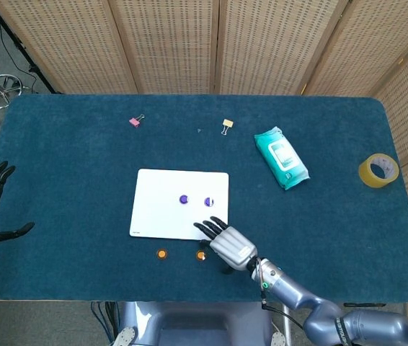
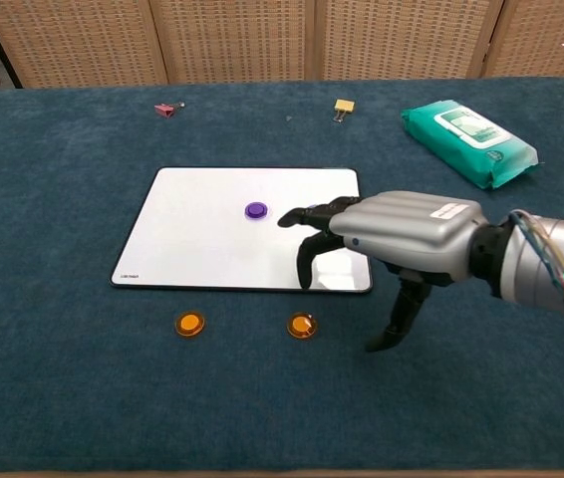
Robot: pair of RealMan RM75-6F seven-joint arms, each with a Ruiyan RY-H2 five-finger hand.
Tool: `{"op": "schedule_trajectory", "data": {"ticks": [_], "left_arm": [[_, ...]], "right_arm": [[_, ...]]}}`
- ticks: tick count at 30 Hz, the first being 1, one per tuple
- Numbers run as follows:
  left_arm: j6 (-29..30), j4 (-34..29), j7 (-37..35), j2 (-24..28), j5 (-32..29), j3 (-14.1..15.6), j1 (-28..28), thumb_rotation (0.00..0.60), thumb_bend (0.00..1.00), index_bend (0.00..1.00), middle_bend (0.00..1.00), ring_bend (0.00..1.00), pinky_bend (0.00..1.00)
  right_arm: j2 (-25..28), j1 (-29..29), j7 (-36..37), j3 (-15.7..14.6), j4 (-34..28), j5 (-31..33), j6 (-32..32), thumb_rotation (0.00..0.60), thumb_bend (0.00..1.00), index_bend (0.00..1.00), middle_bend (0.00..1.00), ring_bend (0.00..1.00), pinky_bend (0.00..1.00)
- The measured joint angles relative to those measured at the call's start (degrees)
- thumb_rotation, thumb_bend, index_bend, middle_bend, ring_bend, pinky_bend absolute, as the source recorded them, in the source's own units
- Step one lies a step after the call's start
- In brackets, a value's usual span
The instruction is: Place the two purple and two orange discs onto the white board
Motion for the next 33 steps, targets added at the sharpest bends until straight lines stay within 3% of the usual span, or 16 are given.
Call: {"op": "schedule_trajectory", "data": {"ticks": [12, 33], "left_arm": [[-0.84, 0.14, -0.93, 0.27, -0.23, -1.03, 0.56, 0.600, 0.10, 0.00, 0.00, 0.00, 0.00], [-1.64, 0.06, -1.96, 0.67, 0.25, -2.05, 1.20, 0.600, 0.10, 0.00, 0.00, 0.00, 0.00]], "right_arm": [[-6.17, 4.43, -5.03, 1.03, 4.30, 7.38, -1.55, 0.600, 0.15, 0.35, 0.00, 0.00, 0.00], [-7.56, 7.31, -6.87, -0.96, 6.57, 13.12, -0.47, 0.600, 0.22, 0.40, 0.00, 0.00, 0.00]]}}
